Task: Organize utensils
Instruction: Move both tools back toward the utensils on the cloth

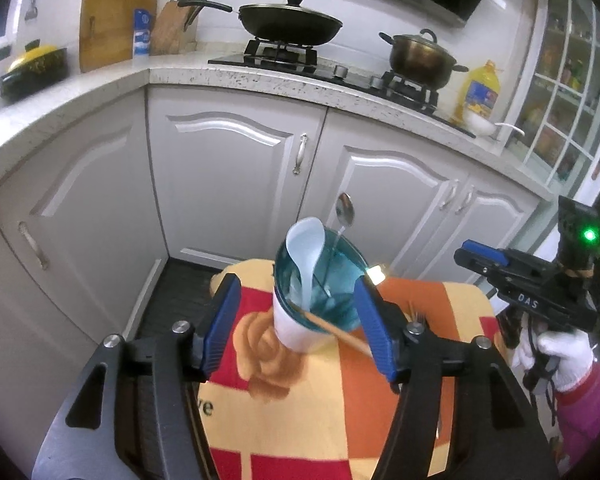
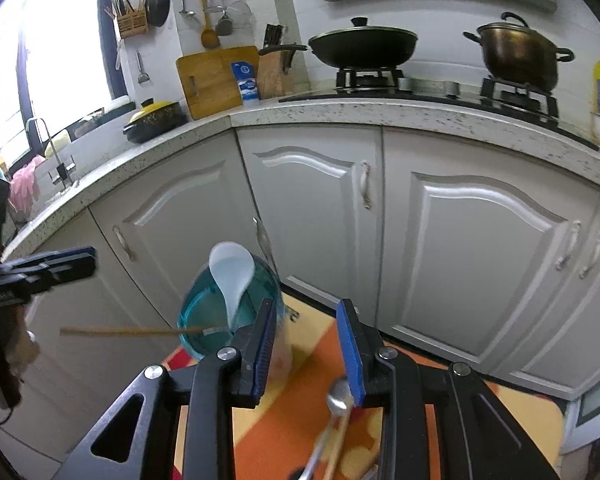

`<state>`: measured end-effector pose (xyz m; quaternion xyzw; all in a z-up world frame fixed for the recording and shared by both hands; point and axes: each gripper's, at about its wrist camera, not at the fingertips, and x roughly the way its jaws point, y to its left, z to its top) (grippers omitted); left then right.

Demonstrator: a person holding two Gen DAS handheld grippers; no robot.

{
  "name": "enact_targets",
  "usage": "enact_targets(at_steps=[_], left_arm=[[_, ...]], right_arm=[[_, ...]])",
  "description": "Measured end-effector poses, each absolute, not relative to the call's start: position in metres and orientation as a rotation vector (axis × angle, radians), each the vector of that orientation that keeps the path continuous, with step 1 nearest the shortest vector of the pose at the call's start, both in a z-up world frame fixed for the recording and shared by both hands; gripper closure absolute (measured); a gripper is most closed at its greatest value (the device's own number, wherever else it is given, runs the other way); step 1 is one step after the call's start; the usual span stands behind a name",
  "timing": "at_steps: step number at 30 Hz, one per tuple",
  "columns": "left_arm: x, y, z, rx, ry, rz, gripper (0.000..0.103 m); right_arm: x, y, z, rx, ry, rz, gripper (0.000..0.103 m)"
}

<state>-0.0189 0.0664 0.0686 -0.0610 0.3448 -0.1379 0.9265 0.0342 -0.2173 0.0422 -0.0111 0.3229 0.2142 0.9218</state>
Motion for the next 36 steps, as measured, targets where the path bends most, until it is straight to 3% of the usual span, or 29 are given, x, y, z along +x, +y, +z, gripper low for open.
enact_targets(at_steps=[16, 28, 36], left_arm=[[-0.105, 0.015, 0.058, -0.054, 0.727, -0.397, 0.043], [-0.068, -0.07, -0.032, -0.05, 0.938, -0.484, 0.042], [-0.026, -0.102, -0.091, -0.066, 1.048, -0.458, 0.042]], right_arm=[[-0.024, -0.291, -0.009, -0.006, 0.797, 0.328, 0.064], [-0.005, -0.315, -0.105, 0.118, 0.999, 0.344, 0.064], [0.005, -0.332, -0.126, 0.204, 1.008, 0.363, 0.064]])
